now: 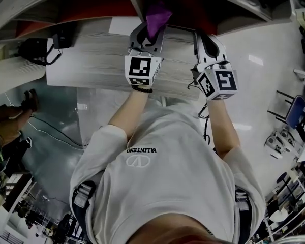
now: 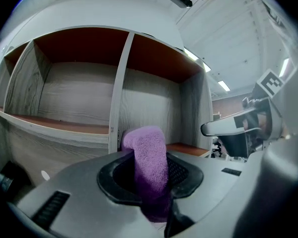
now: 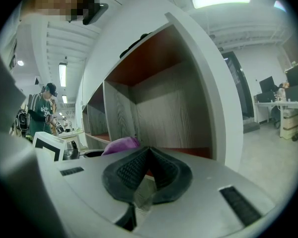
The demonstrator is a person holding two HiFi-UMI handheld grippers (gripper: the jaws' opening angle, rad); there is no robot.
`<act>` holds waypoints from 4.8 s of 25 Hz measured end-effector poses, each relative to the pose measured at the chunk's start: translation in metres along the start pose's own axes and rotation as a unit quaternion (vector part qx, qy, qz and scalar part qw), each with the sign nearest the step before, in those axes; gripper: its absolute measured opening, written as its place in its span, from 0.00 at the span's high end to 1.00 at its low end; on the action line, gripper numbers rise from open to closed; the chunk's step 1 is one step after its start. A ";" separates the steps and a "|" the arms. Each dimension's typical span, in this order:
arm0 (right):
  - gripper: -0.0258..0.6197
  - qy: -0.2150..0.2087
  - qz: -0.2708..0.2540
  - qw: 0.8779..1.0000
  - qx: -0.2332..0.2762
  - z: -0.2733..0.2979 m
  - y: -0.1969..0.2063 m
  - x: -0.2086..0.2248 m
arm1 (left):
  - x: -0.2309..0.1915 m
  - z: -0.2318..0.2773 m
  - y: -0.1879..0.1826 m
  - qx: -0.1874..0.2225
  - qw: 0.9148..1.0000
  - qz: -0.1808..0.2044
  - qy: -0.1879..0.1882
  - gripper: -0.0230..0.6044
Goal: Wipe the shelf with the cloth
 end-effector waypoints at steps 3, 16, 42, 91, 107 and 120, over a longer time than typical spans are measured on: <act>0.96 -0.001 0.002 1.000 -0.002 0.001 0.002 0.002 | -0.002 0.003 0.002 -0.002 1.000 0.006 -0.013 0.81; 0.96 0.001 0.009 1.000 -0.009 0.000 0.008 0.007 | -0.005 0.010 0.014 -0.028 0.998 0.030 -0.037 0.81; 0.96 0.007 0.022 1.000 -0.021 -0.019 0.020 0.029 | 0.020 0.025 0.014 -0.028 0.999 0.020 -0.016 0.81; 0.96 -0.003 0.031 0.999 -0.013 -0.064 0.017 0.089 | 0.133 0.075 0.013 -0.037 0.998 0.029 0.038 0.81; 0.96 -0.003 0.033 0.999 -0.007 -0.073 0.012 0.101 | 0.157 0.085 0.010 -0.047 0.995 0.053 0.065 0.81; 0.96 -0.003 0.029 1.000 -0.004 -0.071 0.008 0.097 | 0.157 0.087 0.009 -0.051 0.994 0.054 0.077 0.81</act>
Point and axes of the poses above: the fingertips, and each gripper's own axes: z forward along the fingers, x to its right, y out of its underside, the point moved 7 cm from there along -z, backward along the fingers, and after that the axes turned 2 degrees about y, right-handed, at the moved point
